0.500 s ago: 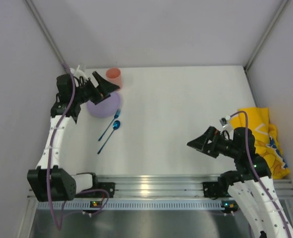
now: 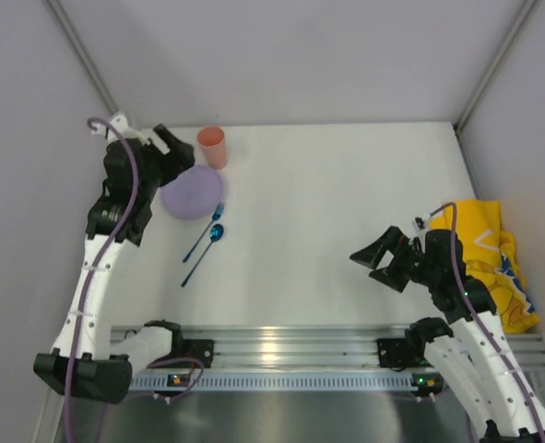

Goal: Set the dinner table for one person

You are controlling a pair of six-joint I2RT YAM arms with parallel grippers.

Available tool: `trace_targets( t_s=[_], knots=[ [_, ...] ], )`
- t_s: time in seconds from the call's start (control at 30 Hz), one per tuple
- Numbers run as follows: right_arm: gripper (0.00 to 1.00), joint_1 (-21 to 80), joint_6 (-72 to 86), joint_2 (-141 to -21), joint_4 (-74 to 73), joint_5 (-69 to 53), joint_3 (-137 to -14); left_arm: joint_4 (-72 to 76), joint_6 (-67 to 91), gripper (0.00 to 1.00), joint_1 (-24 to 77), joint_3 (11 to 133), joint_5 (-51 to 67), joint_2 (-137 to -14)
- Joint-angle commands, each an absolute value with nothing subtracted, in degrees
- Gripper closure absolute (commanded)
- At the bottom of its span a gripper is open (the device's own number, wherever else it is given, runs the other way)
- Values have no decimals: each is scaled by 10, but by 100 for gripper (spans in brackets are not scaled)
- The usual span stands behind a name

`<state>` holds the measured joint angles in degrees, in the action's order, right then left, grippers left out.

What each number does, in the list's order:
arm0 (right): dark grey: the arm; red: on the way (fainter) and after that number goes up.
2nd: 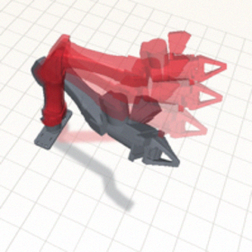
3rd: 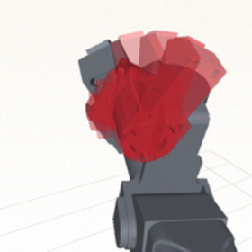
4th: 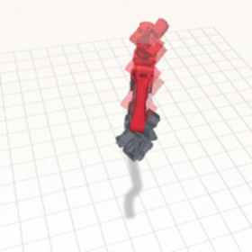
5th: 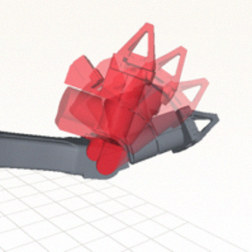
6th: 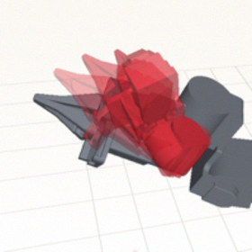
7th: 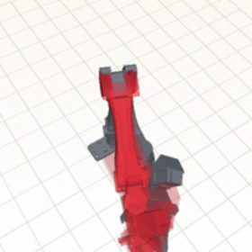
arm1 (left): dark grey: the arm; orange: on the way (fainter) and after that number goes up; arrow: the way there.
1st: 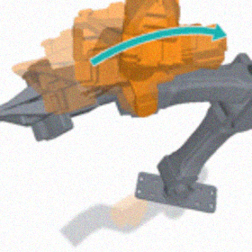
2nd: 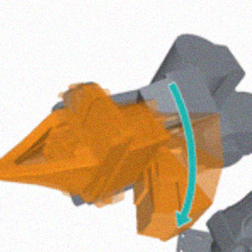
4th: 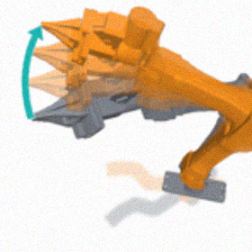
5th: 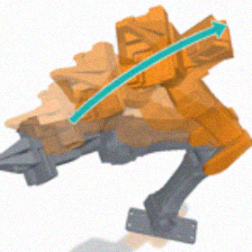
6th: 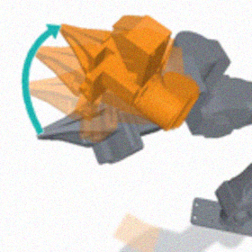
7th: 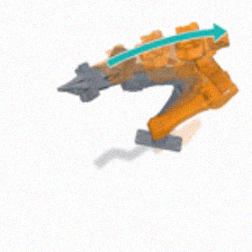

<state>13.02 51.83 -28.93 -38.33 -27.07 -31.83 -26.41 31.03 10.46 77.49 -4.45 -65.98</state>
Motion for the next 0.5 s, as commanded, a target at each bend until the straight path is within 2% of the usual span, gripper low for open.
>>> trace_targets(
  t_s=[0.0,0.03,0.07,0.13,0.17,0.23,0.3,0.33,0.43,0.47],
  knots=[
    [3,135,526,-336,-370,-176,-366,-342,426,14,5,649,-128,-636],
    [6,134,496,-353,-383,-159,-414,-321,401,26,-29,632,-16,-635],
    [7,134,478,-393,-397,-109,-445,-330,390,32,-19,627,-13,-637],
    [4,134,439,-435,-440,-42,-536,-379,349,33,-2,633,-24,-646],
    [4,128,425,-472,-443,-3,-562,-407,339,2,-2,655,-47,-663],
    [2,117,393,-511,-443,24,-631,-479,332,1,-2,692,-91,-690],
    [0,84,375,-581,-460,20,-672,-578,315,1,18,765,-80,-732],
    [0,54,371,-626,-472,14,-707,-593,308,7,32,792,-72,-737],
    [0,5,351,-681,-510,7,-747,-505,284,1,61,726,-8,-685],
    [0,-31,346,-707,-518,17,-753,-432,293,1,62,643,30,-639]
  ],
)
